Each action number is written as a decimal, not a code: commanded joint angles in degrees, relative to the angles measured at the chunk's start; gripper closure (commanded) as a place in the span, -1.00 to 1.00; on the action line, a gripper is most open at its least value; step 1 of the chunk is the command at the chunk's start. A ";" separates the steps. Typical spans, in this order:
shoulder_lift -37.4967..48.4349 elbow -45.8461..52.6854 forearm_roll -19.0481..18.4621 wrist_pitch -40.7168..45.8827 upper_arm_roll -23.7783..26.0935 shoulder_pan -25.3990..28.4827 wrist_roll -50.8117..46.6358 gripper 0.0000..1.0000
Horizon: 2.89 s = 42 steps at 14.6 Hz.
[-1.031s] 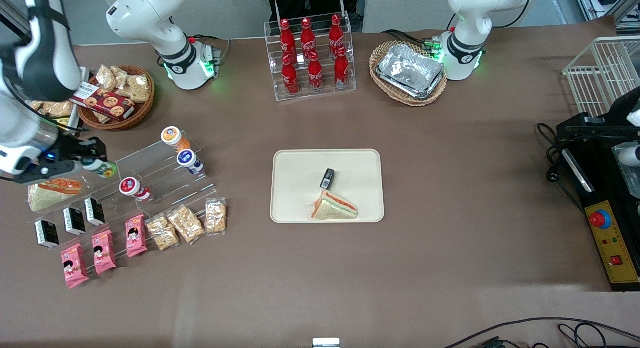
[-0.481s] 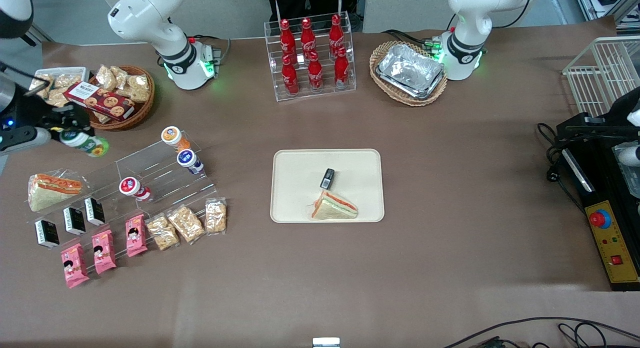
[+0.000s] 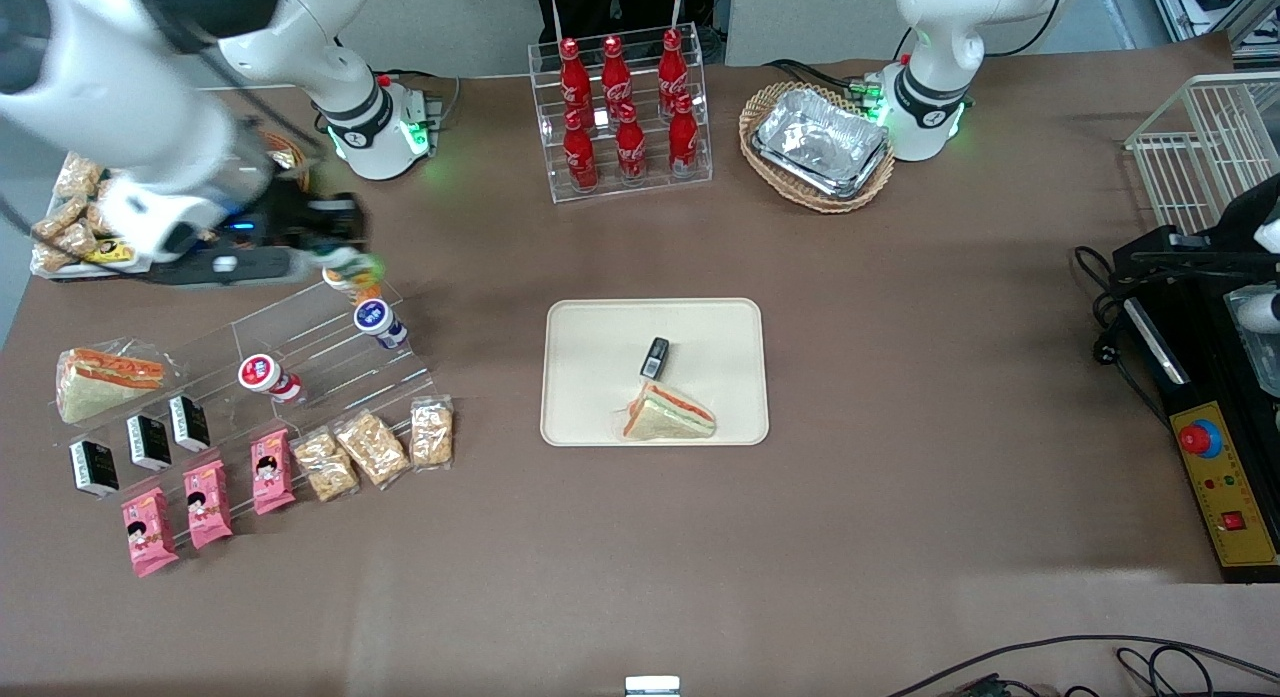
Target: Place green gum on tray
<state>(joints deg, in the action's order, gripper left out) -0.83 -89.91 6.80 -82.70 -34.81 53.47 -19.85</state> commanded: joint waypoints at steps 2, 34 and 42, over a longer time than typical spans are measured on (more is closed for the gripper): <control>-6.71 -1.57 6.38 -5.78 7.37 -0.65 -9.49 0.44; -19.41 -23.21 14.57 -46.09 12.05 6.31 -8.06 -1.00; -3.84 -17.33 4.38 -25.87 0.55 3.65 0.07 -1.00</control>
<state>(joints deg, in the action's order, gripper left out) -8.12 -109.92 14.66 -114.26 -31.81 56.44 -20.07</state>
